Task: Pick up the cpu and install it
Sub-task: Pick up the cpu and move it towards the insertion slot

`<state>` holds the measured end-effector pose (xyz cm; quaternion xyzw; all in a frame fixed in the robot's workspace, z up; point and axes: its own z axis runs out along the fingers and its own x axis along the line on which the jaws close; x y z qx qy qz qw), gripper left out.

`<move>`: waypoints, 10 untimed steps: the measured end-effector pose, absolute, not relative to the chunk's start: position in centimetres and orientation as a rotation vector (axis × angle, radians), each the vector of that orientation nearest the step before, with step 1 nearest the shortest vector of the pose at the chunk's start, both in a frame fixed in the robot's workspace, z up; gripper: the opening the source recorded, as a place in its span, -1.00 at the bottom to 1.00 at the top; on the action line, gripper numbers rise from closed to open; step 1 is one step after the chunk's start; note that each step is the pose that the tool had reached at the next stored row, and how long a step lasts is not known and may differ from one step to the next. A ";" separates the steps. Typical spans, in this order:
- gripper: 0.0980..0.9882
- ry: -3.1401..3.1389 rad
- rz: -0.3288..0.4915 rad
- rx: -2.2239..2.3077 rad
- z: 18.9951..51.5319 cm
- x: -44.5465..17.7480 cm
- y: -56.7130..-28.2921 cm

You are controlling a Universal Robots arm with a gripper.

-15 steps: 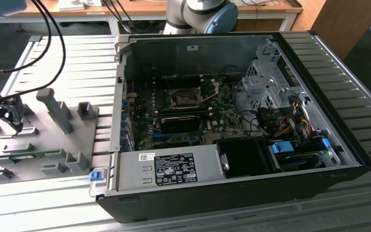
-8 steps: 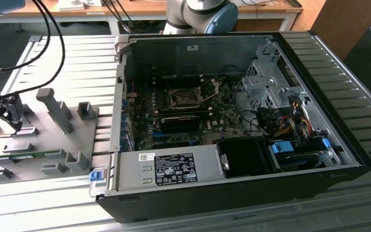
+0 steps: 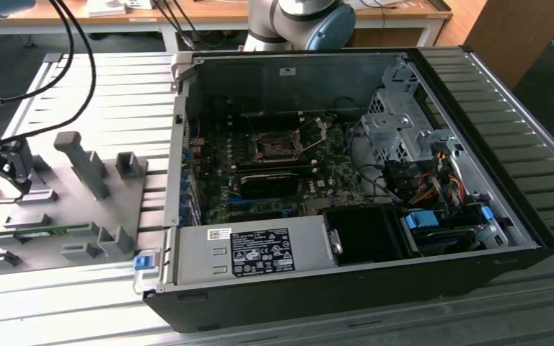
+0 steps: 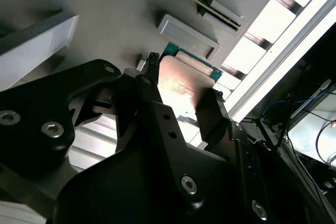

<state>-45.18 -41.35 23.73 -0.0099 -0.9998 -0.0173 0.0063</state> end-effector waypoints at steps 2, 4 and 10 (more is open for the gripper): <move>-0.02 -3.129 -0.054 -0.031 23.8 -45.2 -41.4; -0.02 -3.129 -0.054 -0.031 23.9 -45.2 -41.4; -0.02 -3.129 -0.054 -0.031 24.3 -45.2 -41.4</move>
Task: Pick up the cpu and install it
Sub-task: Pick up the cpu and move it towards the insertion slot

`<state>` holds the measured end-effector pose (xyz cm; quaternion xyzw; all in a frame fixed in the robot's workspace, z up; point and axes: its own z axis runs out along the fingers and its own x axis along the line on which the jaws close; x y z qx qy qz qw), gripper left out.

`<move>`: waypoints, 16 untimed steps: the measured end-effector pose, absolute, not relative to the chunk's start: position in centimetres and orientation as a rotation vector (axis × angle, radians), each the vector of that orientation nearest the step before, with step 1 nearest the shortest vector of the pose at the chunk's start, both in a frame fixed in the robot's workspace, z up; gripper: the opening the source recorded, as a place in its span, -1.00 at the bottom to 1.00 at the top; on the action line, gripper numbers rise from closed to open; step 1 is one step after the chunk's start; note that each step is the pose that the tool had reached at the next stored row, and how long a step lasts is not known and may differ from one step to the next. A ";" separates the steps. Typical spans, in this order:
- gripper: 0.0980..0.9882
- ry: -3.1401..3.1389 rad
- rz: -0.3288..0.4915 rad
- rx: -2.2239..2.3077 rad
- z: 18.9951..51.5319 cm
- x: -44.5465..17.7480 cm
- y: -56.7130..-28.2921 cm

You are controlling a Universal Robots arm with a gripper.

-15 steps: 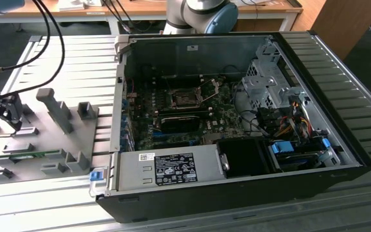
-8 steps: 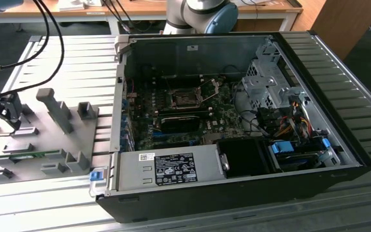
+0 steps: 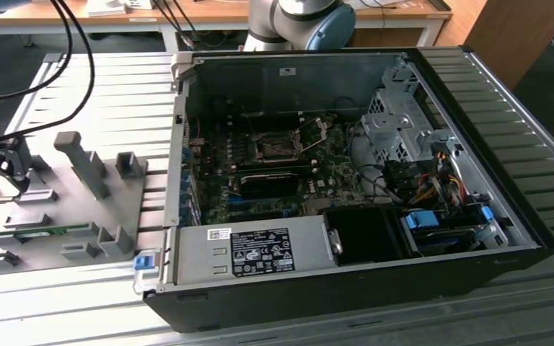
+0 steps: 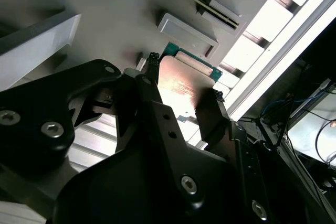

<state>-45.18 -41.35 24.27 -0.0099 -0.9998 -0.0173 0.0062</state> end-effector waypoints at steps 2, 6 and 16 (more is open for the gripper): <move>-0.02 -3.129 -0.054 -0.031 24.4 -45.2 -41.4; -0.02 -3.129 -0.054 -0.031 24.6 -45.2 -41.4; -0.02 -3.129 -0.054 -0.031 25.1 -45.2 -41.4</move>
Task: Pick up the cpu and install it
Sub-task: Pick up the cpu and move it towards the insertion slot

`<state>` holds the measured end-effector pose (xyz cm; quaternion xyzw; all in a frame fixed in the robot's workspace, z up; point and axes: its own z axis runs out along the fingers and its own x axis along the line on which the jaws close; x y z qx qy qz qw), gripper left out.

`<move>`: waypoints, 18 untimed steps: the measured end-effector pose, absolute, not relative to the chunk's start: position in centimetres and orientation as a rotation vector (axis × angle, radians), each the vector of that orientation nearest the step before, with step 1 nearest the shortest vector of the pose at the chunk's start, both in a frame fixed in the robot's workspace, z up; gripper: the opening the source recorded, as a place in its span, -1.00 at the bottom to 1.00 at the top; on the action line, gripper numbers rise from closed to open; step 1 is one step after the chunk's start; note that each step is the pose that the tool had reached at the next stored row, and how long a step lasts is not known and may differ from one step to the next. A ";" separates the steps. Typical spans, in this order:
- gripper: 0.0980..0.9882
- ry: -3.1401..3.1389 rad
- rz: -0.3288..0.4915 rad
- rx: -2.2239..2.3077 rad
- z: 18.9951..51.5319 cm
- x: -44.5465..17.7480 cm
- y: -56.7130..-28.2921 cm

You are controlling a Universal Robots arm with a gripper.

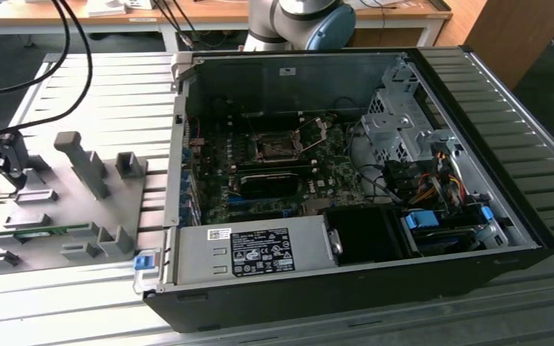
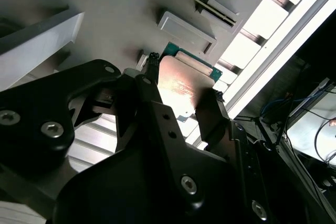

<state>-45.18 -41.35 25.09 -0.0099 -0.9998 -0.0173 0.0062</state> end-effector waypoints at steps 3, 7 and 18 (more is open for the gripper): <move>-0.02 -3.129 -0.054 -0.031 25.2 -45.2 -41.4; -0.02 -3.128 -0.054 -0.031 25.5 -45.2 -41.4; -0.02 -3.129 -0.054 -0.031 26.1 -45.2 -41.3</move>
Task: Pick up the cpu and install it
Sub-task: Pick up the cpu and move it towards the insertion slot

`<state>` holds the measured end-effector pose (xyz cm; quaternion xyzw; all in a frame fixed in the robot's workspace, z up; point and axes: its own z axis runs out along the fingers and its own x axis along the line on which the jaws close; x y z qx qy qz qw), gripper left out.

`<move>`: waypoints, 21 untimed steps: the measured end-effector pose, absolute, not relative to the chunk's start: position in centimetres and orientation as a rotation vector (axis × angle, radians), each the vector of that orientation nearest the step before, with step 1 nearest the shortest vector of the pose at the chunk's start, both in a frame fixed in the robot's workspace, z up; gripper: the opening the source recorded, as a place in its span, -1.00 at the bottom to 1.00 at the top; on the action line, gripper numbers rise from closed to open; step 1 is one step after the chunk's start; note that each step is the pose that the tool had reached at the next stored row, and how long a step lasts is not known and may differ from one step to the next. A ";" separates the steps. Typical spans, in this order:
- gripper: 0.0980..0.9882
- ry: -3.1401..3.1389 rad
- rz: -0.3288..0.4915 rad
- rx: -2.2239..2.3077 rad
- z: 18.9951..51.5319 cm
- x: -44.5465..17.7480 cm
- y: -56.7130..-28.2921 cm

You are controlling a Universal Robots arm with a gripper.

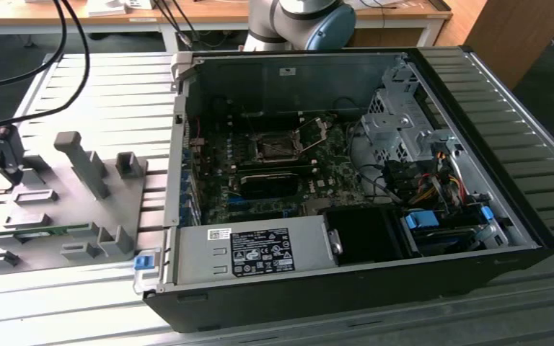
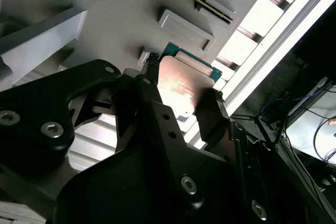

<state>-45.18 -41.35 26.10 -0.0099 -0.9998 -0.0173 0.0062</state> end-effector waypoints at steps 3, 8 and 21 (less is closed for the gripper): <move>-0.02 -3.129 -0.054 -0.031 26.3 -45.2 -41.3; -0.02 -3.129 -0.054 -0.031 26.6 -45.2 -41.3; -0.02 -3.129 -0.054 -0.031 27.6 -45.2 -41.3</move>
